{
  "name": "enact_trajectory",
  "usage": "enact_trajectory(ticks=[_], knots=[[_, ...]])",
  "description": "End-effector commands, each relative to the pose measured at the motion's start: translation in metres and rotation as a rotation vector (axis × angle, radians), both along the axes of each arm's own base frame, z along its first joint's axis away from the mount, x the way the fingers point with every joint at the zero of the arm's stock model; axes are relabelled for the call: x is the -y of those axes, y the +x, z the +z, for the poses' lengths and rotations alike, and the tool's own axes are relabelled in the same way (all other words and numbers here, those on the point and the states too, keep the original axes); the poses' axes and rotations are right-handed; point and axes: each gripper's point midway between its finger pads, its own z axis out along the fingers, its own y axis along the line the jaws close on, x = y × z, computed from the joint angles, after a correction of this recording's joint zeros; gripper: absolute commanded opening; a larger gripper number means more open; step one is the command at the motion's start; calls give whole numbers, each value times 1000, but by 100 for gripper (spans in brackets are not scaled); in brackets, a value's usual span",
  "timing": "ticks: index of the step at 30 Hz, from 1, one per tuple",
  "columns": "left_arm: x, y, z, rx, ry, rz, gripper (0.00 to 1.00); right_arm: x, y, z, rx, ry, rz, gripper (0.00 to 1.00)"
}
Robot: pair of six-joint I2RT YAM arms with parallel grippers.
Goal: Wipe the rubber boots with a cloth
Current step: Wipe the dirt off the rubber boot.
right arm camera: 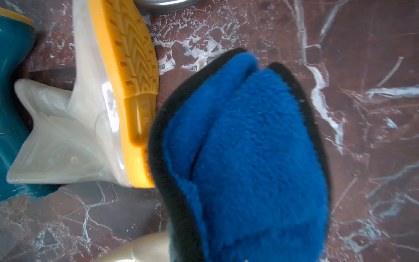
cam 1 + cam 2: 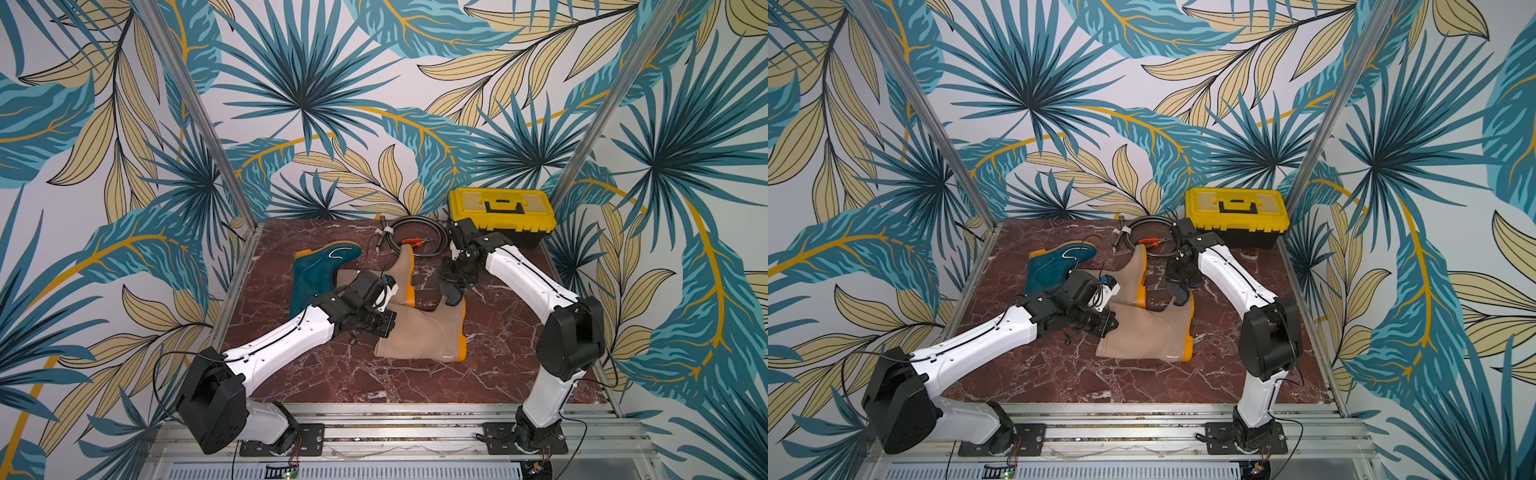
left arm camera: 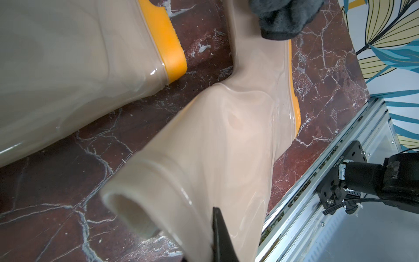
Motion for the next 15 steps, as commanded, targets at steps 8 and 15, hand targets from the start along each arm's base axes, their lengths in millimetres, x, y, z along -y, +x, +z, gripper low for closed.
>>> enact_trajectory(ticks=[8, 15], knots=[[-3, 5, 8, 12, -24, 54, 0, -5, -148, -72, -276, -37, 69, 0], [-3, 10, 3, -2, -17, 62, 0, 11, -244, -87, -338, 41, -41, 0]])
